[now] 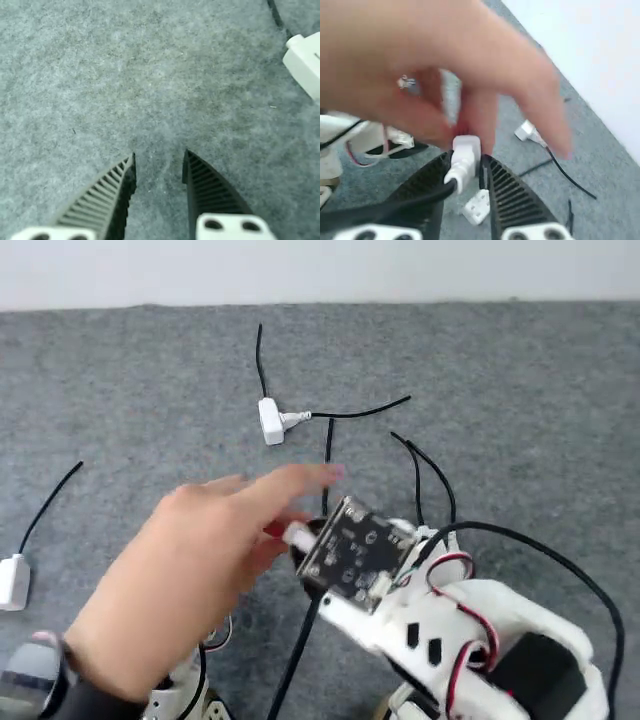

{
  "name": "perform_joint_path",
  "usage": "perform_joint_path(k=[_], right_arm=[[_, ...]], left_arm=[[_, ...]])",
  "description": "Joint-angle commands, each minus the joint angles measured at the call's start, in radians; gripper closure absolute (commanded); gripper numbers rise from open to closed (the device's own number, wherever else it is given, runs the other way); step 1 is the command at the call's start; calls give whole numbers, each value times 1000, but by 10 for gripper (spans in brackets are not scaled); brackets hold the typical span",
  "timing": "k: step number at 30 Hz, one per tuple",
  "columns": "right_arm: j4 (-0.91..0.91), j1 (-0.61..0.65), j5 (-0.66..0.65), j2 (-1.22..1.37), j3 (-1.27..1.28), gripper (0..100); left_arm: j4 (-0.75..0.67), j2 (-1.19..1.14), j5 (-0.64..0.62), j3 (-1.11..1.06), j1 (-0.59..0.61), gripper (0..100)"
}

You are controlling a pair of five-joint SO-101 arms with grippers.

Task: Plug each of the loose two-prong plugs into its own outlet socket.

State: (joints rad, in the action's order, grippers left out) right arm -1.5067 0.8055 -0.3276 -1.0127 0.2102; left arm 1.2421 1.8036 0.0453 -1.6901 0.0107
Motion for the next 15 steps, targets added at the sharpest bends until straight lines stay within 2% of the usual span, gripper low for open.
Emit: perform_joint_path(k=[1, 11, 15], right_arm=[[-30, -22, -48, -4, -6, 988], [-113, -33, -46, 104, -6, 988], [-143, -108, -110, 254, -6, 988]], left_arm=[[8, 12, -9, 7, 6, 840], [8, 12, -9, 7, 5, 840], [8, 12, -9, 7, 5, 840]])
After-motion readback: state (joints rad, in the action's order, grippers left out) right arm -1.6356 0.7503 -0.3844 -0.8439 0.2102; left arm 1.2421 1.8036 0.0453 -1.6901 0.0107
